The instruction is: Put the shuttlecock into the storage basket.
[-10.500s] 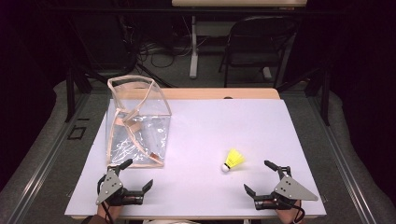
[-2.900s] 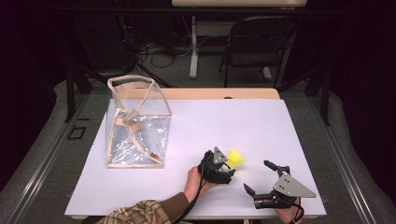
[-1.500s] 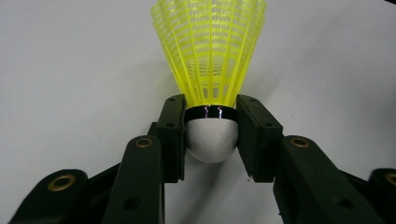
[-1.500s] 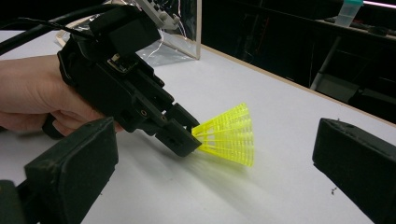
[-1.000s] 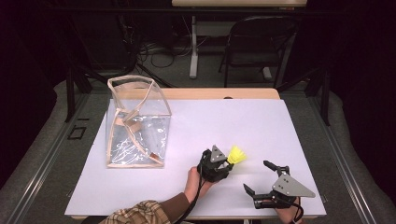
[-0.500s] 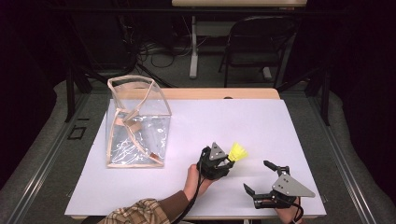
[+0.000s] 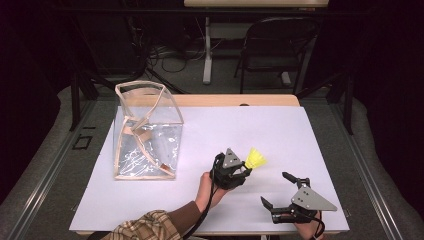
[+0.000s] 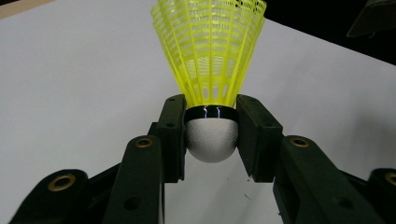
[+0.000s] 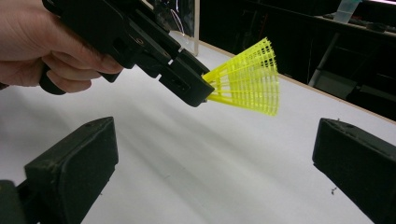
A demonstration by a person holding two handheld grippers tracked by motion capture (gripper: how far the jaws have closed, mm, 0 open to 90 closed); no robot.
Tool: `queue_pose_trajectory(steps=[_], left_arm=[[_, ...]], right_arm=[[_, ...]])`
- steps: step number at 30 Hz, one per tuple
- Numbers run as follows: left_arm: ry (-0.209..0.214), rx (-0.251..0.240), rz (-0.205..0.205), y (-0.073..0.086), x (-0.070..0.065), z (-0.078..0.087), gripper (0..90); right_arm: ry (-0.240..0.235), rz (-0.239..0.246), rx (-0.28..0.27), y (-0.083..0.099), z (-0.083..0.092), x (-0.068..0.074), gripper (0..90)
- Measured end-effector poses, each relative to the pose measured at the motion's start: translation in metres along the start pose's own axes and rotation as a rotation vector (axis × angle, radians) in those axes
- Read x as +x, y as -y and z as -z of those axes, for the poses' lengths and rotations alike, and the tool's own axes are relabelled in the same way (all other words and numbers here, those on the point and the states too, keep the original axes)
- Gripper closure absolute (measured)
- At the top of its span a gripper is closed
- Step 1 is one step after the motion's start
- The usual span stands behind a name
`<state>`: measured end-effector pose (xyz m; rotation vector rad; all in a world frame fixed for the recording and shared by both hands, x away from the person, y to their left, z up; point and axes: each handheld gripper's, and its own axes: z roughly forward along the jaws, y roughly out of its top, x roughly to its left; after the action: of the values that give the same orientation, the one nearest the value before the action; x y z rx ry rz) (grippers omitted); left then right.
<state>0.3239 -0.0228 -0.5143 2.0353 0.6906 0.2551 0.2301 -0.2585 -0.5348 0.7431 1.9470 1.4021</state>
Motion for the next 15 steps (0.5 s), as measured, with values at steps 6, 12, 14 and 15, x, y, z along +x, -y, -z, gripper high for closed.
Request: queue_pose_trajectory(steps=[6,12,14,15], left_arm=[[0.006,-0.008,-0.010,-0.005,-0.001,0.004,65.0],[0.013,-0.014,-0.025,-0.012,-0.001,0.007,65.0],[0.013,-0.017,-0.029,-0.014,-0.001,0.009,65.0],[0.013,-0.021,-0.030,-0.015,-0.001,0.010,65.0]], right_arm=[[0.001,0.002,0.001,0.000,0.000,0.000,0.0],[0.001,0.003,0.001,0.000,0.000,0.000,0.0],[0.001,0.003,0.001,0.000,0.000,0.000,0.0],[0.002,0.003,0.001,0.000,0.000,0.000,0.0]])
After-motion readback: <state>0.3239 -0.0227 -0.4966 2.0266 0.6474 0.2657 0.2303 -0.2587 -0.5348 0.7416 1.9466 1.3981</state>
